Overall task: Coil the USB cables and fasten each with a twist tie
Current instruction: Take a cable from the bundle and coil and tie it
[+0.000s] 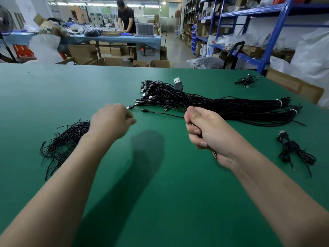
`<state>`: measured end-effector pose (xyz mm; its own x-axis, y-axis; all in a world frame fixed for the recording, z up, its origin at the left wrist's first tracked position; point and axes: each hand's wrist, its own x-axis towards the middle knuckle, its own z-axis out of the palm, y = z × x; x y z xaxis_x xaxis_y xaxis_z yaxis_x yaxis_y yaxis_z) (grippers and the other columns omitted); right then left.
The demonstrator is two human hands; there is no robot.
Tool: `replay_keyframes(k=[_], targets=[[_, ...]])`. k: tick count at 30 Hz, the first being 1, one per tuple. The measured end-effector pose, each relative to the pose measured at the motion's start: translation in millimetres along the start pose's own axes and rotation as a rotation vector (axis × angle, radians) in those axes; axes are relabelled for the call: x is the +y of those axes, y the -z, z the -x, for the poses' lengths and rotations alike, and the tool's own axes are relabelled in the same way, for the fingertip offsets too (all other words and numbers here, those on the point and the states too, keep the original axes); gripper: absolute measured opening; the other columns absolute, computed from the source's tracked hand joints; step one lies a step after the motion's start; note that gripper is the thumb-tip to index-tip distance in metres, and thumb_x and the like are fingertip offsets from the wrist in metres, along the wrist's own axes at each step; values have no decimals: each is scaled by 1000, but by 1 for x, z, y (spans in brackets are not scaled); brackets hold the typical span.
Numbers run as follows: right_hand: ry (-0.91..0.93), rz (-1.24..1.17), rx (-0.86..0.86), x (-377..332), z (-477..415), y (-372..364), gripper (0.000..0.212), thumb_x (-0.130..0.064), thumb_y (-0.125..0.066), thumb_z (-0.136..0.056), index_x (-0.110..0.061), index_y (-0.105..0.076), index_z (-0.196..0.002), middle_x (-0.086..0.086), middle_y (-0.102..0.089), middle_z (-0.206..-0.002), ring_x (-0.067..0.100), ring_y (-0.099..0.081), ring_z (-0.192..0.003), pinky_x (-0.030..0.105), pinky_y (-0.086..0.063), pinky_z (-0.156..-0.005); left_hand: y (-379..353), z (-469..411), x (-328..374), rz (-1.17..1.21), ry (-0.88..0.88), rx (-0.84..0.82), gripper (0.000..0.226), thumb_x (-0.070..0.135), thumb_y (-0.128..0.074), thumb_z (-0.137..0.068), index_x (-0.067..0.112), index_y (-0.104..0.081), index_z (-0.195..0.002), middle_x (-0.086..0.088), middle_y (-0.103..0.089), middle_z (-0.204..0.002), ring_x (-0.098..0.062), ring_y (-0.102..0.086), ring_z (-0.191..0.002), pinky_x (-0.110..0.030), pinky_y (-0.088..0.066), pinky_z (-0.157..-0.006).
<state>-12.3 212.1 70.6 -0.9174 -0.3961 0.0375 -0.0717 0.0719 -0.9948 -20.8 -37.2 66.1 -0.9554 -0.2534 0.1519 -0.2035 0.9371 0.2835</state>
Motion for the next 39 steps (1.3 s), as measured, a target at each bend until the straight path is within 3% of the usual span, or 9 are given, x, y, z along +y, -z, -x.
replay_keyframes(k=[4, 9, 16, 22, 32, 39], targets=[[-26, 15, -18, 3, 0, -4, 33, -39, -38, -109, -16, -47, -85, -8, -34, -57, 9, -26, -40, 21, -21, -44, 1, -7, -31, -143, 183, 36, 15, 37, -76, -89, 25, -79, -98, -7, -70, -94, -32, -60, -83, -32, -45, -66], [-45, 48, -53, 3, 1, -5, 34, -38, -39, -109, -15, -47, -85, -8, -36, -56, 10, -30, -38, 19, -26, -43, -11, -9, -40, -148, 241, -16, 14, 32, -83, -82, 27, -79, -93, -8, -69, -102, -34, -63, -92, -32, -44, -69], [-107, -8, -84, 5, 5, -12, 33, -43, -40, -107, -16, -46, -89, -7, -38, -57, 12, -39, -37, 21, -33, -39, -18, -10, -45, -128, 263, 58, 9, 28, -84, -78, 29, -77, -84, -5, -68, -91, -31, -60, -84, -29, -41, -65], [-153, -48, -96, 10, 4, -15, 31, -44, -38, -108, -18, -44, -91, -9, -30, -58, 8, -24, -39, 20, -25, -41, -23, -11, -46, -145, 238, 83, 8, 25, -82, -77, 29, -76, -79, -4, -68, -88, -32, -62, -83, -28, -40, -63], [-206, -135, -203, 9, 5, -17, 16, -22, -34, -109, -17, -43, -96, -6, -34, -63, 8, -26, -47, 20, -21, -45, -24, -11, -45, -176, 185, 97, 13, 18, -76, -79, 31, -74, -78, -3, -69, -91, -33, -64, -84, -29, -42, -64], [-176, -103, -181, 8, 5, -17, 17, -25, -35, -109, -17, -44, -96, -7, -35, -63, 9, -29, -47, 21, -25, -45, -22, -9, -45, -149, 138, 144, 8, 23, -74, -83, 31, -75, -83, 0, -70, -90, -32, -64, -84, -29, -46, -63]])
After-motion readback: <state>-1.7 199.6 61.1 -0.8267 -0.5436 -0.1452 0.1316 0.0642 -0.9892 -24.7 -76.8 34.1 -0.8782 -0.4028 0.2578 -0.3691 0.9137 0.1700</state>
